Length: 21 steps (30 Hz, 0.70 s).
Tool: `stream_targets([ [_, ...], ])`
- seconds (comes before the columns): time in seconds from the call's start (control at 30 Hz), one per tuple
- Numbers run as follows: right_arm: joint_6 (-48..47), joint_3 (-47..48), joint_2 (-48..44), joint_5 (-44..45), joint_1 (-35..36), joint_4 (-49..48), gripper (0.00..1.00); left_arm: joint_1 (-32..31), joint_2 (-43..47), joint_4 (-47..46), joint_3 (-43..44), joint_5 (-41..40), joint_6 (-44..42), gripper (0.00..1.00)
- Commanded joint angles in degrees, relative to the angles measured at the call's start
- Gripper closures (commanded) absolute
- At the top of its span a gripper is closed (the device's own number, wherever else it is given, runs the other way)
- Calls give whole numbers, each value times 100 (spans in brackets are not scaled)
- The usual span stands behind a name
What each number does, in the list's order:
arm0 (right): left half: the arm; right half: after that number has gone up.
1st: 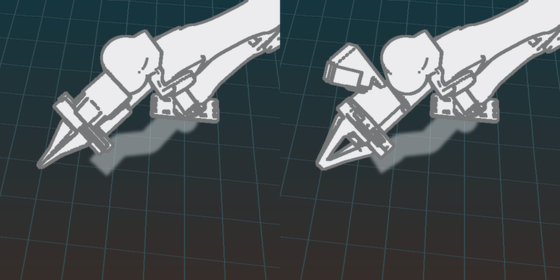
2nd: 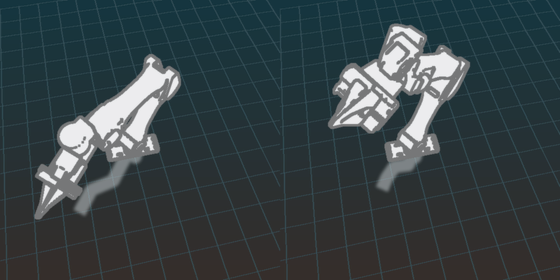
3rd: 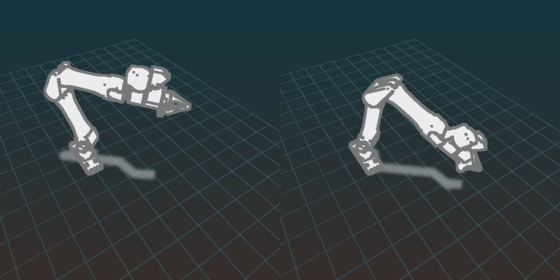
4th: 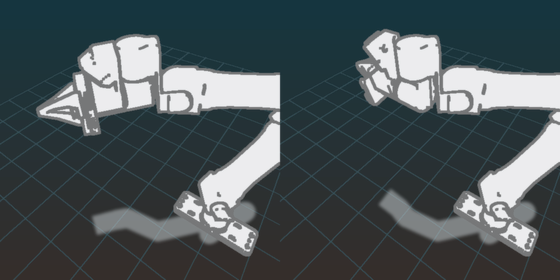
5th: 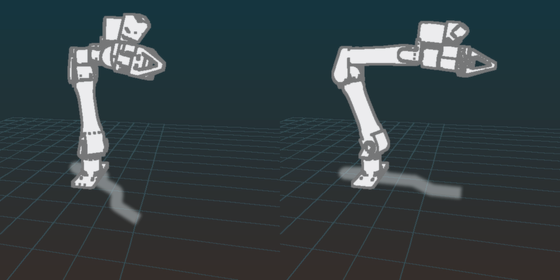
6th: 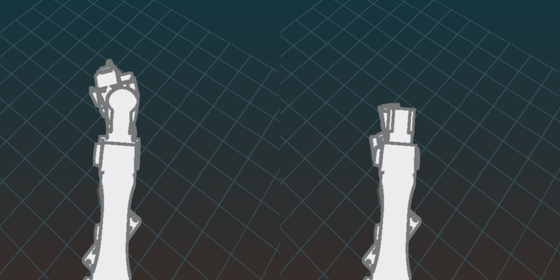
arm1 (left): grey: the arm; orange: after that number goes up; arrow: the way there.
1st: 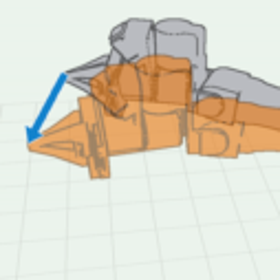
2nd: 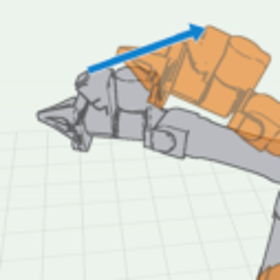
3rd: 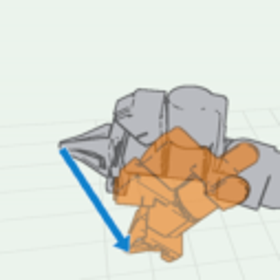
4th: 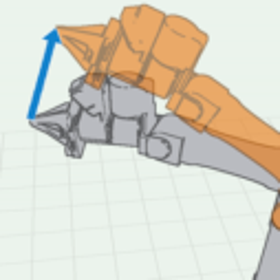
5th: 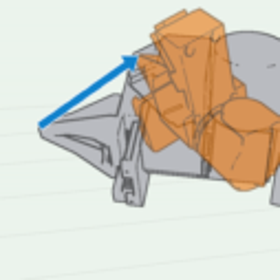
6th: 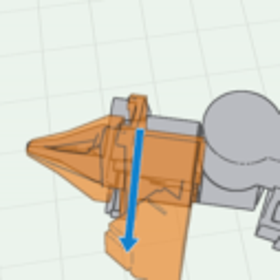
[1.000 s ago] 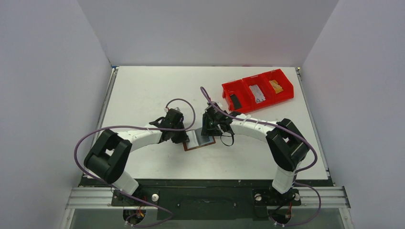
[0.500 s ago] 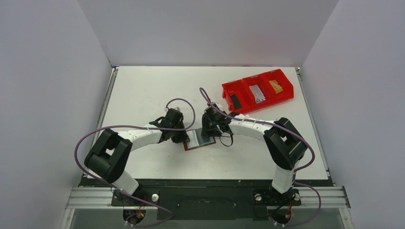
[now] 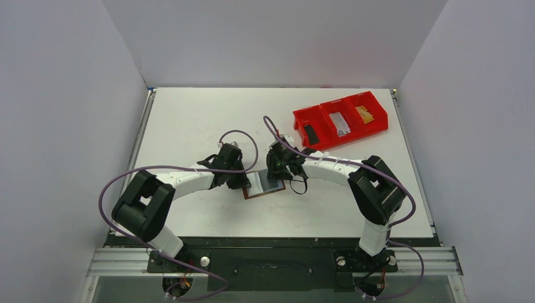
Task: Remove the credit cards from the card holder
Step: Remove the credit card from the card holder.
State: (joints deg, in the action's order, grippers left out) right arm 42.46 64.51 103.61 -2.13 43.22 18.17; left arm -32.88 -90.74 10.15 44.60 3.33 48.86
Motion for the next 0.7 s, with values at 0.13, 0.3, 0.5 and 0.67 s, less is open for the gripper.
stream_targets([
  [0.13, -8, -9, -18, 361, 62, 59, 63, 10, -185, 114, -83, -44, -70, 92],
  [0.3, 9, 33, 51, 274, 154, 67, 63, 11, -213, 94, -79, -30, -68, 92],
  [0.5, 62, 97, 85, 263, 336, 45, 63, 10, -242, 62, -75, -4, -57, 92],
  [0.67, 112, 177, -82, 261, 375, 83, 62, 10, -239, 64, -82, 1, -61, 92],
])
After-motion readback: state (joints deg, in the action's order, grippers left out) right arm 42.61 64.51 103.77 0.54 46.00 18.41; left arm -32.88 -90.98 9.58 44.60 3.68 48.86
